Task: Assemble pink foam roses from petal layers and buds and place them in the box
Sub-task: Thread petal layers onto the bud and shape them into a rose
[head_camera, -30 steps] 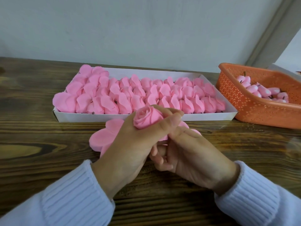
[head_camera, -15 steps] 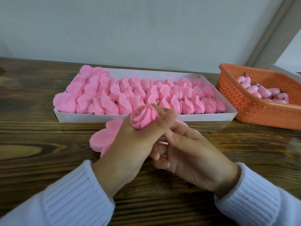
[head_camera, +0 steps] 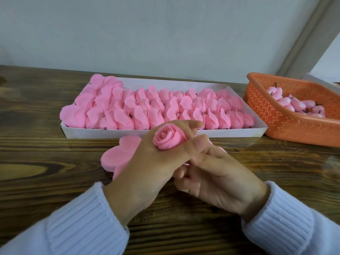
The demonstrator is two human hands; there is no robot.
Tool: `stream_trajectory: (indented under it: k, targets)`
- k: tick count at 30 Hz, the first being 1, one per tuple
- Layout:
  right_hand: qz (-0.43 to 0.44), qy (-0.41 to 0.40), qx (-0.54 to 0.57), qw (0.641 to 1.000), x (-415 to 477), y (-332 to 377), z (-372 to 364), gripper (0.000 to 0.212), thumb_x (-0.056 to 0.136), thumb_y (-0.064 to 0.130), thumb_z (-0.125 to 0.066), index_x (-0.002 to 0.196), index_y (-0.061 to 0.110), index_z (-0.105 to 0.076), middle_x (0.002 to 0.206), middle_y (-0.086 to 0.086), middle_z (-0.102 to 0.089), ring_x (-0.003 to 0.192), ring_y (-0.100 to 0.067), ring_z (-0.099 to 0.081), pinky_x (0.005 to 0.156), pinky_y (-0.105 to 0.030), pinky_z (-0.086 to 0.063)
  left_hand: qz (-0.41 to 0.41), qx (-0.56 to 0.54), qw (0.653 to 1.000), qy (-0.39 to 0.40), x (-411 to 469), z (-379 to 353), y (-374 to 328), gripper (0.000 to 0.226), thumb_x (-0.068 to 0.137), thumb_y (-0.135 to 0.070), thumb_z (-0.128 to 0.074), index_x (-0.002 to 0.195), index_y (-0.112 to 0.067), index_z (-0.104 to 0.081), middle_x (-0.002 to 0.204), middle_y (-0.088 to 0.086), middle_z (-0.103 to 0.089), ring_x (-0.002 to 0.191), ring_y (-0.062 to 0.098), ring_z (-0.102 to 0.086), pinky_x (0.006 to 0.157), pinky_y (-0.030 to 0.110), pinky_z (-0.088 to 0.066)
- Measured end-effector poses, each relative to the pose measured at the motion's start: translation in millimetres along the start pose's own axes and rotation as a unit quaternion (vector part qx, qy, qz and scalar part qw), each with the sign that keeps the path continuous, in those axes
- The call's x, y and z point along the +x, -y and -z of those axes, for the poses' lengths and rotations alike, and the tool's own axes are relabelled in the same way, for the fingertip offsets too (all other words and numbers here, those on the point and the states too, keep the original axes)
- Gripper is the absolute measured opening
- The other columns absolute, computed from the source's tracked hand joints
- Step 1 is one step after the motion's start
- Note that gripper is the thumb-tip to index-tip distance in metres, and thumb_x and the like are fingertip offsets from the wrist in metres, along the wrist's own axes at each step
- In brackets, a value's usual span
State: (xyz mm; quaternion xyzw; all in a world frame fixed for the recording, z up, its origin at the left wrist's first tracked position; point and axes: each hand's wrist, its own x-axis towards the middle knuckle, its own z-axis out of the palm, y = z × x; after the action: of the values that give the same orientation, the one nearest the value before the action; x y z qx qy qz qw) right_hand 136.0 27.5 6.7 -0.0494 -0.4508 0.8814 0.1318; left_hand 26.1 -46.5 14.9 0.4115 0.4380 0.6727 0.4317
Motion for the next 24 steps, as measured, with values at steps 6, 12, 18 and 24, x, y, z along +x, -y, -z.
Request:
stream_trajectory:
  k: [6,12,18,24]
  targets:
    - [-0.019,-0.01,-0.034,0.999,1.1,0.0,-2.2,0.026,0.085,0.028,-0.054,0.102,0.009,-0.061,0.078,-0.003,-0.062,0.067,-0.01,-0.058,0.056,-0.016,-0.04,0.016,-0.002,1.0,-0.009,-2.2,-2.5,-3.2,0.021,0.06,-0.039,-0.077,0.081,-0.035,-0.075,0.078,-0.011,-0.073,0.033,0.002,-0.046,0.035,0.013,-0.038]
    - [-0.004,-0.023,-0.03,0.999,1.4,-0.6,-3.3,0.025,0.083,0.02,-0.056,0.106,0.011,-0.062,0.078,-0.006,-0.06,0.068,-0.011,-0.058,0.055,-0.017,-0.041,0.031,-0.036,0.998,-0.043,-0.3,-3.4,-4.3,0.032,0.05,-0.038,-0.083,0.073,-0.018,-0.073,0.081,-0.006,-0.069,0.029,0.002,-0.044,0.031,0.011,-0.033]
    - [-0.027,-0.034,-0.034,0.999,1.9,-0.2,-5.1,0.025,0.089,0.024,-0.046,0.103,0.006,-0.054,0.075,-0.001,-0.064,0.067,-0.009,-0.061,0.057,-0.018,-0.045,0.018,-0.041,0.999,-0.01,-1.0,-2.4,-3.7,0.026,0.061,-0.036,-0.082,0.084,-0.025,-0.076,0.059,-0.014,-0.066,0.033,0.0,-0.049,0.034,0.011,-0.037]
    - [-0.007,0.004,-0.004,1.0,1.0,3.0,-7.1,0.025,0.087,0.014,-0.051,0.112,0.012,-0.057,0.082,-0.001,-0.066,0.073,-0.008,-0.063,0.065,-0.02,-0.047,0.009,-0.005,1.0,-0.026,0.9,1.3,2.4,0.036,0.061,-0.043,-0.072,0.081,-0.013,-0.068,0.107,0.0,-0.071,0.079,0.01,-0.071,0.048,0.019,-0.048]
